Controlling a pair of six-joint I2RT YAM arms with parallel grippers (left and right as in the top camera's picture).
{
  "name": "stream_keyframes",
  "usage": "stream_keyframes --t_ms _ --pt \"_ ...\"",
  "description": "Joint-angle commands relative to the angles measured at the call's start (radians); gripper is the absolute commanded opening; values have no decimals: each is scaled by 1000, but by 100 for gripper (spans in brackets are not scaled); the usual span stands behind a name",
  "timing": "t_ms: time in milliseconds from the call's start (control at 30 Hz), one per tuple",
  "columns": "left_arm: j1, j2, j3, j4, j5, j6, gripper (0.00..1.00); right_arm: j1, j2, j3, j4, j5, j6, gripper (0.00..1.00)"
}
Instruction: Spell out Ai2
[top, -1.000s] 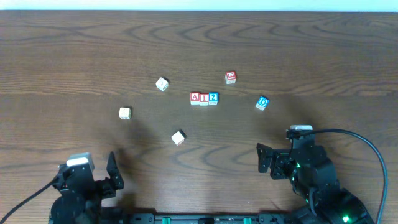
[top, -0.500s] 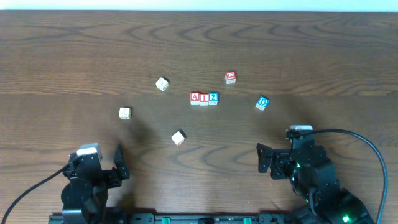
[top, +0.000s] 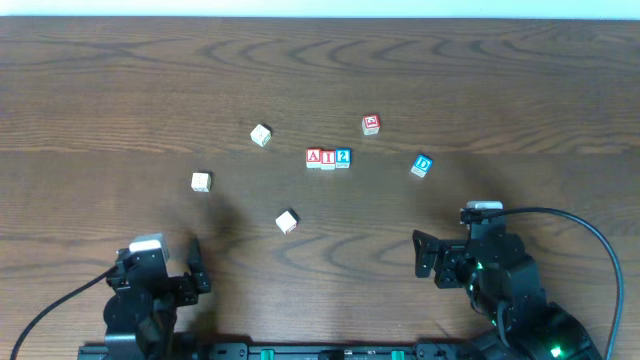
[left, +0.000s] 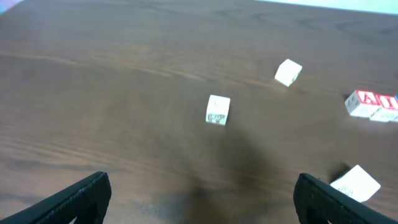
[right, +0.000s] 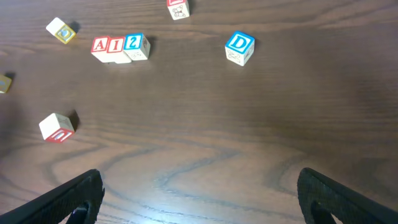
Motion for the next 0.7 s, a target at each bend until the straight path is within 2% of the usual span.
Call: stream_keyframes --t_ms 0,667 --pt "-4 -9 -23 -12 14 3 95 -5 -2 1 0 0 8 99" --pt "-26 -9 -170 -29 18 -4 95 -5 -2 1 0 0 8 99"
